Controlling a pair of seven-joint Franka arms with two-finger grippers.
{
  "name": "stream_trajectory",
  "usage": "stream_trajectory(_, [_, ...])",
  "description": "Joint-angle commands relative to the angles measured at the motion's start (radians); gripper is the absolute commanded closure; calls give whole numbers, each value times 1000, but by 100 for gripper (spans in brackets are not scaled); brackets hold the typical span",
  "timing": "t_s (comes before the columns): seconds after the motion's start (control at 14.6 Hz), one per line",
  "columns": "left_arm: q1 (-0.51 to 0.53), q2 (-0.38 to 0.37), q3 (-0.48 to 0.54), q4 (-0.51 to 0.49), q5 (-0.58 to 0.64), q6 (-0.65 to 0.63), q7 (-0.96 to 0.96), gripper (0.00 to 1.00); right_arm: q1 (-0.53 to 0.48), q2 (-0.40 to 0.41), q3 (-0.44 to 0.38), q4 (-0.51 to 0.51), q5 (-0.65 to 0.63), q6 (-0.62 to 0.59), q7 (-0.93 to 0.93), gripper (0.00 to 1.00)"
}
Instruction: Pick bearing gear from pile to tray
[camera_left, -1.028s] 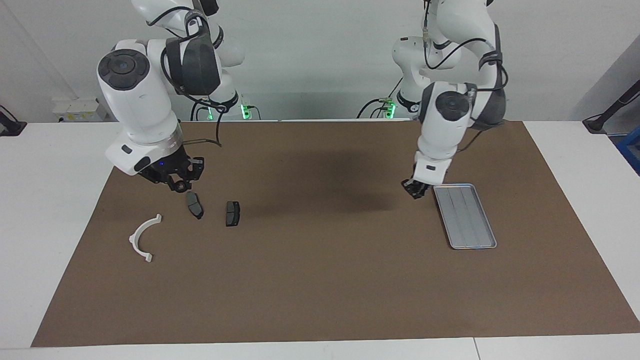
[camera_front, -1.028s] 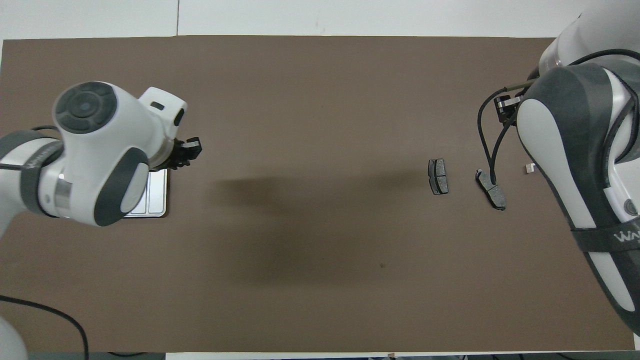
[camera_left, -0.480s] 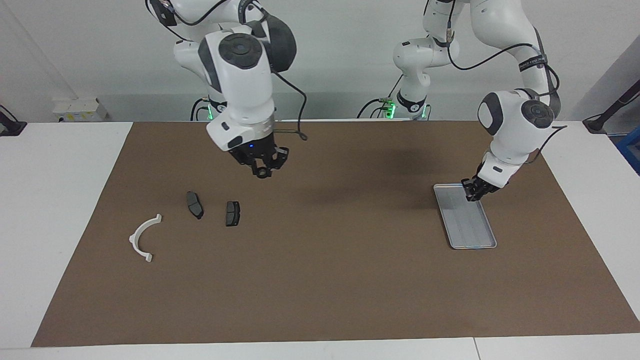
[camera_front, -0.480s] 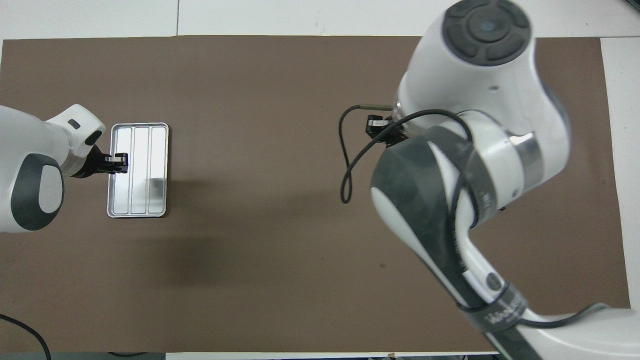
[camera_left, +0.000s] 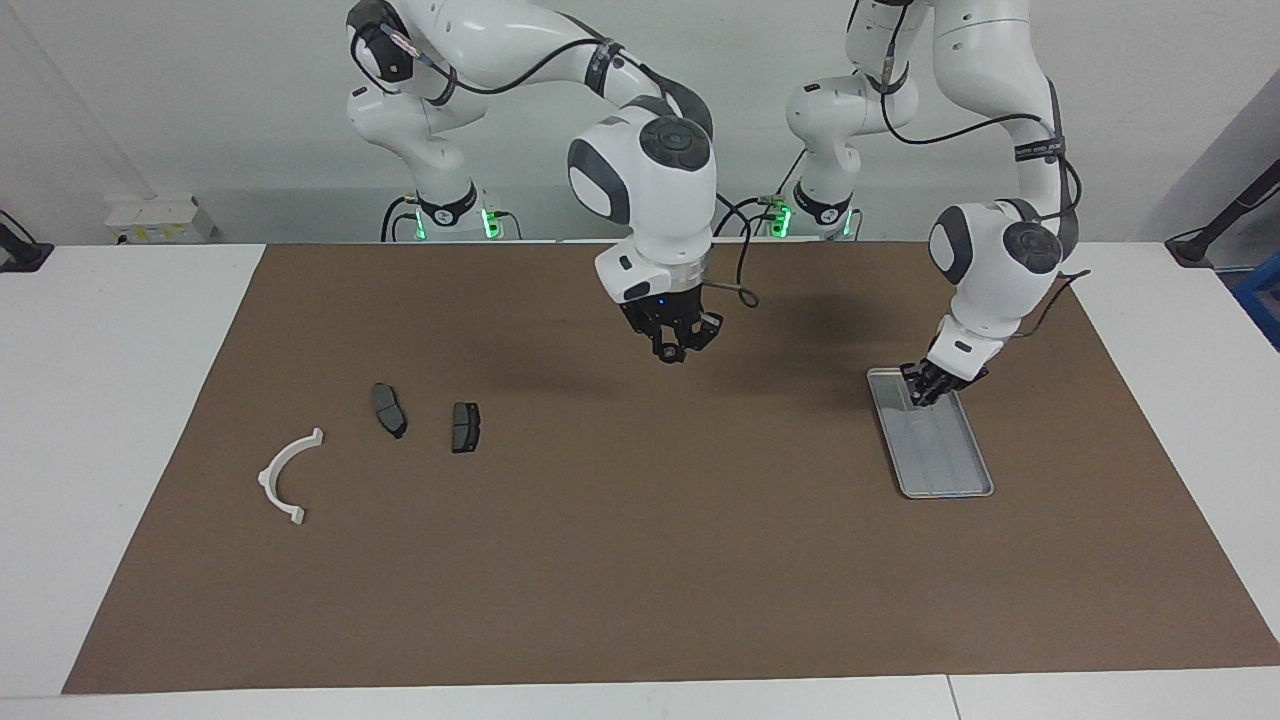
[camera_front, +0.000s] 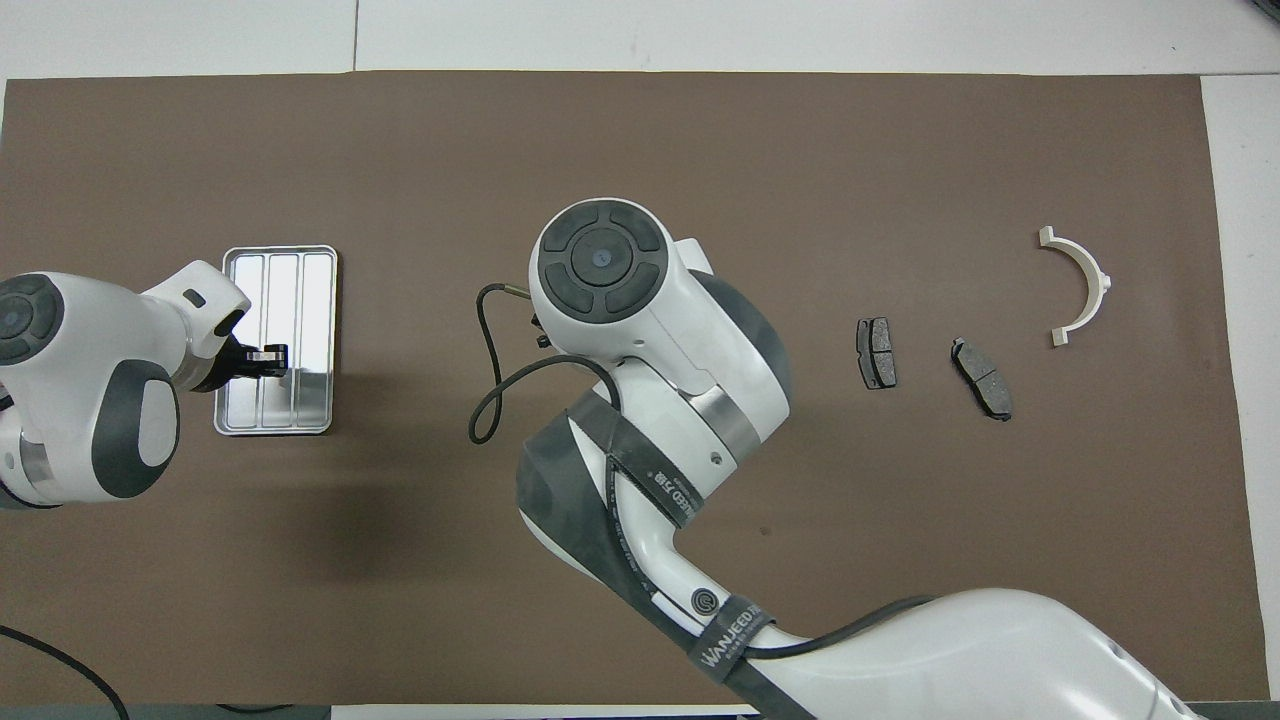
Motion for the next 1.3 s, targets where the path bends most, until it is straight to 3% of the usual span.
stream_trajectory(0.0, [11,-3,-5,-26,-20,36,25,100,50,105,-5,-5,-83,100,103,100])
stream_trajectory(0.14, [11,-1,-3,-46,-20,53,24,100,55,164,-3,-6,-140,182,143,100])
stream_trajectory(0.34, [11,-1,-3,-81,-20,102,24,100,44,187,-3,-18,-146,234,140,100])
stream_trajectory(0.41, [11,-1,-3,-84,-20,105,24,91,39,192,-5,-27,-150,256,139,100])
stream_trajectory(0.48, [9,-1,-3,-84,-20,105,24,80,35,201,-5,-34,-163,269,139,100])
stream_trajectory(0.55, [9,-1,-3,-84,-20,105,24,52,38,210,-5,-40,-177,286,143,100])
stream_trajectory(0.62, [9,0,-3,-83,-20,103,25,3,42,219,-5,-43,-180,300,143,100])
stream_trajectory(1.03, [-20,20,-10,43,-20,32,15,0,35,221,-5,-38,-180,277,143,100])
stream_trajectory(1.1, [-32,22,-8,78,-21,-16,10,0,35,221,-6,-37,-182,276,143,15])
stream_trajectory(1.17, [-46,23,-8,115,-33,-66,-10,0,33,221,-8,-29,-180,274,142,0])
stream_trajectory(1.23, [-66,25,-8,144,-56,-108,-52,0,27,218,-9,-25,-179,267,139,0])
